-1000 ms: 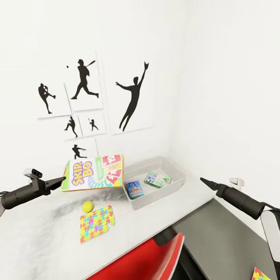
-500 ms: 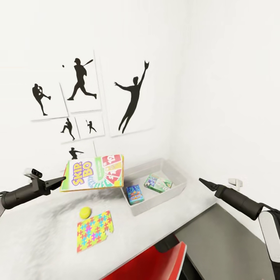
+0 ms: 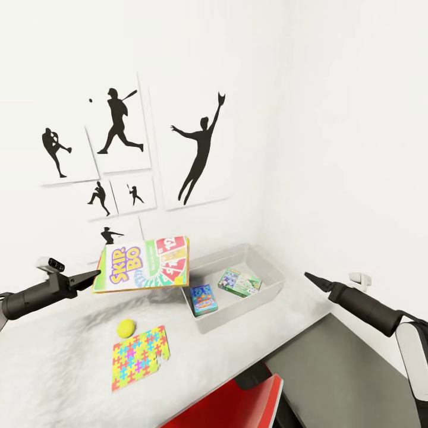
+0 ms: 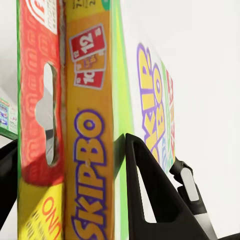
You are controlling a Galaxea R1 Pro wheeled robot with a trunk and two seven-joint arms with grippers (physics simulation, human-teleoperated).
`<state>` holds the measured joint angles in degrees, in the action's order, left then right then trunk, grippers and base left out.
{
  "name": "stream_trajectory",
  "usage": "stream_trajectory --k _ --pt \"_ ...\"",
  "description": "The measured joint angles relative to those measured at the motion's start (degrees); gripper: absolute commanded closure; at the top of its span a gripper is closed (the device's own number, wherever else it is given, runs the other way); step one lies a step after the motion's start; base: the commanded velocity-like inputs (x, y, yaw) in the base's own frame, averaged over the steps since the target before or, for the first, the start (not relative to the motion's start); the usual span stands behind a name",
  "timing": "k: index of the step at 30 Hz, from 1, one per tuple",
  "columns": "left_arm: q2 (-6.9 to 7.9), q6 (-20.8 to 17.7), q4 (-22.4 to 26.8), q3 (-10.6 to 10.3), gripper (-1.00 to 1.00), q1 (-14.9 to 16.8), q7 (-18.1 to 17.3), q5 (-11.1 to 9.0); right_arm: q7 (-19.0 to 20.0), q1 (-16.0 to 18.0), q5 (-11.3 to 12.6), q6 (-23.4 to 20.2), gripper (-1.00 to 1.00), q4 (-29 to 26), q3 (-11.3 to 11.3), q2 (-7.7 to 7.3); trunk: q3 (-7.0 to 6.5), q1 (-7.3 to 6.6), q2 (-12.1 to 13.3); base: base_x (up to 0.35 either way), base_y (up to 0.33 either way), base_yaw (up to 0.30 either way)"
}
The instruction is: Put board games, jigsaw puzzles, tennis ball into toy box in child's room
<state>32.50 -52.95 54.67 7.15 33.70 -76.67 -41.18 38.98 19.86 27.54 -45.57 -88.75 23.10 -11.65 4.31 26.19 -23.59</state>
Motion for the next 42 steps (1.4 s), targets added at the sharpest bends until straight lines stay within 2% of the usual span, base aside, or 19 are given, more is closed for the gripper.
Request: stream_trajectory --k 12,17,20,21,23,25,28,31,32,33,34,35,36,38,40,42 --pt "-0.13 0.0 0.0 -0.1 1.0 0.0 0.2 0.1 1.1 0.0 0.7 -0.1 -1.0 0.0 0.2 -0.04 0.0 0.0 0.0 0.0 0.0 0.0" --pt "-0.28 -0.1 0.0 -0.2 1.0 0.0 0.8 0.2 4.9 0.0 0.7 -0.2 -1.0 -0.1 0.6 -0.06 0.0 0.0 0.0 0.0 0.0 0.0" --pt "-0.98 -0.1 0.0 -0.3 1.0 0.0 1.4 0.4 8.4 0.0 0.7 -0.2 -1.0 -0.1 2.0 -0.12 0.0 0.0 0.0 0.0 0.0 0.0" --pt "-1.69 -0.1 0.0 -0.3 1.0 0.0 1.9 0.4 9.4 0.0 0.7 -0.3 -1.0 -0.1 2.9 -0.12 0.0 0.0 0.0 0.0 0.0 0.0" --pt "-4.05 -0.1 0.0 -0.4 1.0 0.0 4.9 0.6 11.9 -0.1 0.7 -0.6 -1.0 -0.1 4.8 -0.13 0.0 0.0 0.0 0.0 0.0 0.0" --pt "-6.24 -0.5 0.0 -0.4 1.0 0.4 9.3 0.5 13.8 -0.3 0.7 -0.7 -1.0 -0.1 5.9 -0.13 0.0 0.0 0.0 0.0 0.0 0.0" --pt "-8.38 -1.3 0.1 -0.3 1.0 0.8 15.7 0.1 15.6 -0.4 0.7 -0.8 -1.0 -0.1 6.5 -0.13 0.0 0.0 0.0 0.0 0.0 0.0" --pt "-10.33 -3.0 0.2 -0.3 1.0 1.7 18.9 -0.1 16.2 -0.5 0.7 -0.8 -1.0 -0.1 6.7 -0.13 0.0 0.0 0.0 0.0 0.0 0.0" --pt "-11.5 -3.9 0.2 -0.3 1.0 3.2 20.2 0.1 16.3 -0.5 0.7 -0.8 -1.0 -0.1 6.9 -0.13 0.0 0.01 0.0 0.0 0.0 0.0" --pt "-15.35 -4.3 0.1 -0.3 1.0 7.3 27.8 1.4 16.5 -0.5 0.8 -0.8 -1.0 -0.1 7.9 -0.07 0.0 0.0 0.0 0.0 0.0 0.0" --pt "-17.01 -5.7 0.2 -0.3 1.0 8.5 29.0 -1.1 16.5 -0.5 0.7 -0.8 -1.0 -0.1 8.1 -0.05 -0.01 0.01 0.0 0.0 0.0 0.0" --pt "-18.41 -5.7 0.2 -0.3 1.0 9.7 31.0 -1.1 16.5 -0.5 0.7 -0.8 -1.0 -0.1 8.1 -0.05 -0.01 0.0 0.0 0.0 0.0 0.0" --pt "-19.34 -5.5 0.1 -0.3 1.0 10.4 32.1 -0.2 16.5 -0.5 0.7 -0.8 -1.0 -0.1 8.2 -0.04 0.0 0.01 0.0 0.0 0.0 0.0" --pt "-21.43 -5.6 0.1 -0.3 1.0 12.0 34.4 -0.4 16.5 -0.5 0.7 -0.7 -1.0 -0.1 8.2 -0.04 0.0 0.0 0.0 0.0 0.0 0.0" --pt "-22.8 -5.6 0.1 -0.4 1.0 12.9 36.6 -0.3 16.6 -0.5 0.7 -0.7 -1.0 -0.1 8.2 -0.04 0.0 0.0 0.0 0.0 0.0 0.0" --pt "-24.76 -5.5 -0.1 -0.5 1.0 13.9 40.2 -0.3 16.6 -0.5 0.7 -0.7 -1.0 -0.1 8.2 -0.04 0.0 0.0 0.0 0.0 0.0 0.0"
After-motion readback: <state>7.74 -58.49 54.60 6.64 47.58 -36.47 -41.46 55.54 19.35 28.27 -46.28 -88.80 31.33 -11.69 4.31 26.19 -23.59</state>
